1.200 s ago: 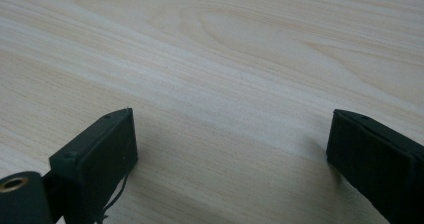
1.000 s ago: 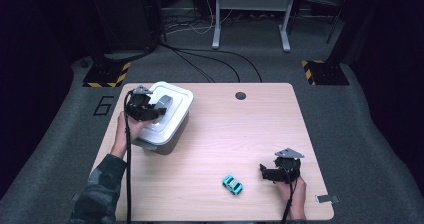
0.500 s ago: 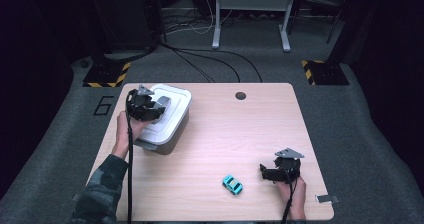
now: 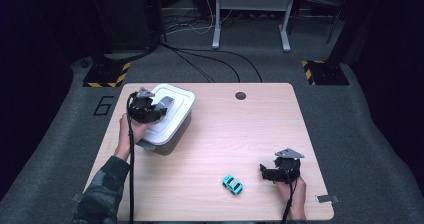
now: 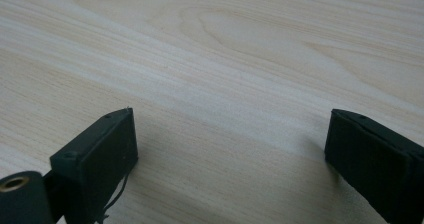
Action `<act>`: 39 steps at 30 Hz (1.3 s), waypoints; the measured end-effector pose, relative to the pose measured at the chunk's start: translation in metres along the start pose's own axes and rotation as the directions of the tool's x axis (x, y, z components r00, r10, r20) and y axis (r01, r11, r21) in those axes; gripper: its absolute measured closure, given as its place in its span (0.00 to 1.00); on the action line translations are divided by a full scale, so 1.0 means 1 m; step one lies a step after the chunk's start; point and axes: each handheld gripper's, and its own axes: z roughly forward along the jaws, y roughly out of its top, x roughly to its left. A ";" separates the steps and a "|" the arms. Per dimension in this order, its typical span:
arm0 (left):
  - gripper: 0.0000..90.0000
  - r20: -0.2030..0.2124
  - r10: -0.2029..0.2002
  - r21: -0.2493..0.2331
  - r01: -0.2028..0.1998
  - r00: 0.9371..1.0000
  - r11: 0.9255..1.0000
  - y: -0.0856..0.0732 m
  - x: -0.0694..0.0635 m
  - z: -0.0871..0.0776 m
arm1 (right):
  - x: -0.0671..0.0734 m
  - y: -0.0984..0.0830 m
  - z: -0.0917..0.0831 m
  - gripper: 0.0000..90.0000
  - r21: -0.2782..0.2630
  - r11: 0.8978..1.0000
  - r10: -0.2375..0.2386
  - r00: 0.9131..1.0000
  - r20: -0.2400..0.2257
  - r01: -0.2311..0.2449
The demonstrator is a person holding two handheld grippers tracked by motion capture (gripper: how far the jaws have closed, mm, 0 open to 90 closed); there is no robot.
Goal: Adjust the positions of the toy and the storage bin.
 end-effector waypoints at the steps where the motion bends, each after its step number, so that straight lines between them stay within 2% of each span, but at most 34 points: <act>1: 0.74 0.000 0.000 0.000 0.000 1.000 1.000 0.000 0.000 0.000 | 0.000 0.000 0.000 0.06 0.000 1.000 0.000 1.000 0.000 0.000; 2: 0.75 0.002 0.020 0.010 -0.020 1.000 1.000 0.002 -0.004 0.000 | 0.000 0.000 0.000 0.06 0.000 1.000 0.000 1.000 0.000 0.000; 5: 0.75 0.003 0.031 0.011 -0.031 1.000 0.999 0.002 -0.007 0.000 | 0.000 0.000 0.000 0.06 0.000 1.000 0.000 1.000 0.000 0.000; 6: 0.75 0.020 0.032 0.023 -0.032 0.999 0.999 0.002 -0.006 -0.001 | 0.000 0.000 0.000 0.06 0.000 1.000 0.000 1.000 0.000 0.000; 10: 0.75 0.047 -0.012 -0.002 0.012 0.999 1.000 0.001 -0.004 0.000 | 0.000 0.000 0.000 0.06 0.000 1.000 0.000 1.000 0.000 0.000; 13: 0.75 0.057 -0.022 -0.004 0.022 0.998 1.000 0.001 -0.003 0.000 | 0.000 0.000 0.000 0.06 0.000 1.000 0.000 1.000 0.000 0.000; 19: 0.75 0.104 -0.051 -0.009 0.053 0.993 0.999 0.000 -0.005 0.001 | 0.000 0.000 0.000 0.06 0.000 1.000 0.000 1.000 0.000 0.000; 27: 0.75 0.136 -0.035 0.004 0.034 0.990 0.999 0.002 -0.012 0.003 | 0.000 0.000 0.000 0.06 0.000 1.000 -0.001 1.000 0.000 0.001; 33: 0.75 0.157 -0.016 -0.006 0.017 0.987 1.000 0.003 -0.024 0.006 | 0.000 0.000 0.000 0.06 -0.001 1.000 -0.001 1.000 0.000 0.001; 37: 0.75 0.174 -0.002 -0.006 0.003 0.985 1.000 0.004 -0.032 0.007 | 0.000 0.000 0.000 0.06 0.000 1.000 0.000 1.000 0.000 0.000; 39: 0.75 0.193 0.002 -0.004 -0.002 0.981 1.000 0.004 -0.038 0.008 | 0.000 0.000 0.000 0.07 0.000 1.000 -0.001 1.000 0.001 0.001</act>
